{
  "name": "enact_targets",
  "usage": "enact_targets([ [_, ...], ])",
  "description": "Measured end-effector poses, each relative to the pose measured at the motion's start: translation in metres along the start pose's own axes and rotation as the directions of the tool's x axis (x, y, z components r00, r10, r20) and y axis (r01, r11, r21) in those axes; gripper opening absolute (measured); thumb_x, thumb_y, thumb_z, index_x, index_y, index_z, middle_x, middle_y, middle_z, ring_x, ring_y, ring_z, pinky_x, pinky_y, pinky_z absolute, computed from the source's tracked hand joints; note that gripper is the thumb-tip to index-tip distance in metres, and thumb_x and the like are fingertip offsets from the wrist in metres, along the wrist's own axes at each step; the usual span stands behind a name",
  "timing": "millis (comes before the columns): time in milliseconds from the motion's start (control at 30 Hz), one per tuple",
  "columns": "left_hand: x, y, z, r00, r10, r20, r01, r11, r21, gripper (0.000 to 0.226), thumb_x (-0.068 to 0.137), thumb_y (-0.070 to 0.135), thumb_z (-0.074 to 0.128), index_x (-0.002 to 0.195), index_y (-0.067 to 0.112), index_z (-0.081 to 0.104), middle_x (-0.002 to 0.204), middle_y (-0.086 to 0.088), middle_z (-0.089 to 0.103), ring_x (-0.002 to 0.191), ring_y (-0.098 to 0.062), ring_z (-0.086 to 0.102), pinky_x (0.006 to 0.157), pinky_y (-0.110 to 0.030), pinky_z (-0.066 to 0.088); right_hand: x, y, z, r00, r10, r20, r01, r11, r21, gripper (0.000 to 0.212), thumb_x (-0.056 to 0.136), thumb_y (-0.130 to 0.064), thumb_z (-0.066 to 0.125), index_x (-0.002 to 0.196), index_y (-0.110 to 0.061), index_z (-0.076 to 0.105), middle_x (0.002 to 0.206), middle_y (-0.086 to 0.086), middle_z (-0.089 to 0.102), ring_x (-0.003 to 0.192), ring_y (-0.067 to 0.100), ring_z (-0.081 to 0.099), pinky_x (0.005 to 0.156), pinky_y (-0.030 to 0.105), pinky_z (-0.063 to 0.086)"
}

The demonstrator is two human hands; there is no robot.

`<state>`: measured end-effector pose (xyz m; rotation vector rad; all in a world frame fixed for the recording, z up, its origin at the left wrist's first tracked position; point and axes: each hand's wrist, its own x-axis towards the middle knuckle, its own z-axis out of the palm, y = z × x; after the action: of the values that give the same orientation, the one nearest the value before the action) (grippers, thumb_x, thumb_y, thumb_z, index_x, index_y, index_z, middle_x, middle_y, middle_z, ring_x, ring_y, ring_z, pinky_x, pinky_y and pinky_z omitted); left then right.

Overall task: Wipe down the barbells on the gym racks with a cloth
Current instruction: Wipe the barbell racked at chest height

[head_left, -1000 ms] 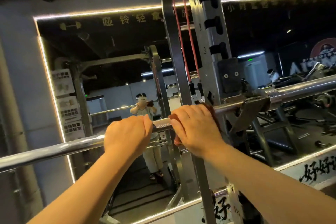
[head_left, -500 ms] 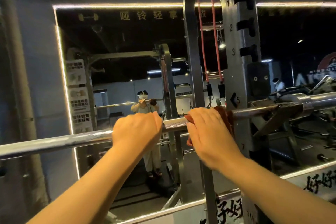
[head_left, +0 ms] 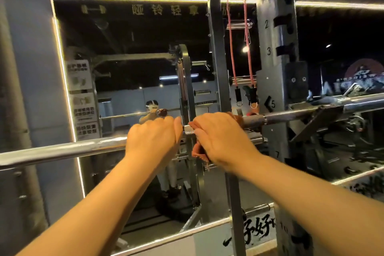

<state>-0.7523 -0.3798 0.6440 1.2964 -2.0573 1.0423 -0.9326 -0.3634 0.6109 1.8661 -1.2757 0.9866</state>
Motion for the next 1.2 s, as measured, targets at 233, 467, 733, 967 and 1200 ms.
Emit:
enact_targets([
  [233, 0.002, 0.005, 0.010, 0.997, 0.022, -0.072, -0.021, 1.000, 0.005, 0.027, 0.106, 0.031, 0.032, 0.082, 0.020, 0.036, 0.068, 0.004, 0.043, 0.058, -0.018, 0.050, 0.059, -0.035, 0.045, 0.001, 0.022, 0.010, 0.945, 0.243, -0.220, -0.286, 0.940, -0.186, 0.038, 0.109, -0.038, 0.035, 0.073, -0.029, 0.043, 0.068, -0.013, 0.039, 0.068, 0.016, 0.039, 0.083, 0.037, 0.040],
  [467, 0.000, 0.003, 0.006, 0.998, 0.001, -0.056, -0.003, 1.000, -0.023, 0.022, 0.107, 0.037, 0.035, 0.088, 0.024, 0.036, 0.078, 0.006, 0.045, 0.067, -0.018, 0.051, 0.065, -0.033, 0.043, 0.006, -0.020, 0.029, 0.971, 0.075, -0.225, -0.092, 0.994, -0.066, 0.030, 0.105, -0.043, 0.036, 0.097, -0.025, 0.059, 0.090, -0.008, 0.056, 0.085, 0.015, 0.048, 0.086, 0.035, 0.036],
  [733, -0.003, 0.005, 0.001, 0.999, 0.025, -0.024, -0.023, 0.998, 0.067, 0.019, 0.103, 0.021, 0.028, 0.084, 0.020, 0.035, 0.067, 0.003, 0.031, 0.065, -0.020, 0.047, 0.061, -0.033, 0.037, 0.002, 0.025, 0.011, 0.973, -0.228, -0.024, 0.220, 0.959, -0.181, 0.037, 0.105, -0.048, 0.043, 0.128, -0.021, 0.054, 0.112, -0.003, 0.060, 0.098, 0.021, 0.055, 0.089, 0.039, 0.044],
  [967, -0.002, 0.003, 0.004, 0.997, 0.057, -0.043, -0.053, 0.995, 0.078, 0.023, 0.105, 0.029, 0.036, 0.084, 0.019, 0.034, 0.068, 0.003, 0.032, 0.064, -0.017, 0.045, 0.060, -0.031, 0.035, 0.002, 0.007, 0.019, 0.989, -0.146, 0.030, 0.146, 0.912, -0.384, 0.063, 0.089, -0.046, 0.067, 0.141, -0.016, 0.047, 0.123, 0.006, 0.060, 0.106, 0.026, 0.059, 0.093, 0.043, 0.050],
  [1200, -0.003, 0.000, 0.006, 0.997, 0.058, -0.048, -0.055, 0.995, 0.079, 0.023, 0.105, 0.030, 0.036, 0.084, 0.021, 0.035, 0.068, 0.004, 0.034, 0.060, -0.015, 0.042, 0.058, -0.031, 0.034, 0.020, 0.019, 0.007, 0.937, -0.328, 0.122, 0.349, 0.847, -0.402, 0.037, 0.090, -0.035, 0.072, 0.114, -0.013, 0.055, 0.088, 0.007, 0.059, 0.068, 0.019, 0.055, 0.055, 0.032, 0.050],
])
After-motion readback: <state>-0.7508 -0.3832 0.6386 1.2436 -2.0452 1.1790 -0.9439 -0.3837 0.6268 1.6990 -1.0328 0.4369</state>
